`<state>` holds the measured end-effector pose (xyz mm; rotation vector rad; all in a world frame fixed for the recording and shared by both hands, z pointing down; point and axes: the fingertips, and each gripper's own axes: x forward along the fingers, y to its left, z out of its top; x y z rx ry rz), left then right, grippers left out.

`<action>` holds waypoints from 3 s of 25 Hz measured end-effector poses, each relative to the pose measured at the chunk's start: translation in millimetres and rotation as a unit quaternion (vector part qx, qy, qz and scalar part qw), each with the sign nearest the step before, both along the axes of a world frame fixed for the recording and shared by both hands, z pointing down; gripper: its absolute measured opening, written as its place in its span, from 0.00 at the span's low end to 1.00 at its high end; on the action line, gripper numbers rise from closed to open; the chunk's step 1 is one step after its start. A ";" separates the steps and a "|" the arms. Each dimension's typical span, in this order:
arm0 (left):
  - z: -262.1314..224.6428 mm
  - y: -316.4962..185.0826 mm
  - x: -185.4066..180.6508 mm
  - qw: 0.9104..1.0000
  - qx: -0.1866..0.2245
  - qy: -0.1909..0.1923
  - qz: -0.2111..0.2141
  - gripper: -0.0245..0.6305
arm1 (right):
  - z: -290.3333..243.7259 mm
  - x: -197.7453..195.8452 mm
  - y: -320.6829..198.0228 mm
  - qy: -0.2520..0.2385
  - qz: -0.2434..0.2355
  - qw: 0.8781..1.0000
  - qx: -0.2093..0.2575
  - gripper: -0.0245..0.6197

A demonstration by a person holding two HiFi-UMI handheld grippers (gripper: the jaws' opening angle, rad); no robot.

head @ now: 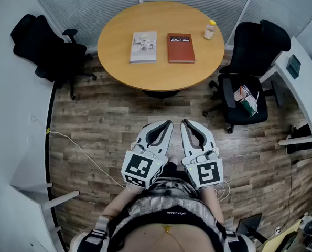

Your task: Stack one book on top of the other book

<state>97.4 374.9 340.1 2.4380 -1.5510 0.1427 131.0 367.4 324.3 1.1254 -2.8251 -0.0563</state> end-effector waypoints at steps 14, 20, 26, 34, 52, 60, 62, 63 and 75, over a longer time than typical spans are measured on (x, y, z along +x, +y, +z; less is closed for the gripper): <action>-1.5 17.4 26.1 1.000 0.008 0.023 -0.011 0.07 | 6.0 29.2 16.2 -0.012 -0.015 1.000 -0.009 0.09; 1.9 2.7 20.3 1.000 0.005 0.029 -0.006 0.07 | 6.3 22.3 2.8 -0.016 -0.010 1.000 -0.009 0.09; 4.9 -37.8 4.4 0.999 0.005 0.034 0.011 0.07 | 9.3 6.7 -32.0 -0.015 0.008 1.000 -0.009 0.09; 2.0 -113.1 -31.9 0.998 0.009 0.035 0.043 0.07 | 8.6 -32.2 -102.0 -0.010 0.030 0.999 -0.001 0.09; 17.1 -186.4 -83.2 0.996 -0.010 0.038 0.083 0.07 | 20.5 -88.2 -178.0 0.005 0.068 0.998 -0.014 0.09; 18.0 -193.7 -103.2 0.996 -0.008 0.041 0.084 0.07 | 24.2 -104.8 -182.8 0.012 0.070 0.997 -0.012 0.09; 19.2 -195.8 -105.0 0.996 -0.010 0.042 0.084 0.07 | 25.5 -104.6 -184.8 0.012 0.075 0.997 -0.013 0.09; 19.8 -197.3 -105.2 0.995 -0.011 0.042 0.085 0.07 | 26.0 -103.9 -186.1 0.011 0.078 0.997 -0.015 0.09; 25.3 -241.7 -81.9 0.995 -0.018 0.033 0.091 0.07 | 27.9 -81.1 -230.2 -0.001 0.081 0.997 -0.017 0.09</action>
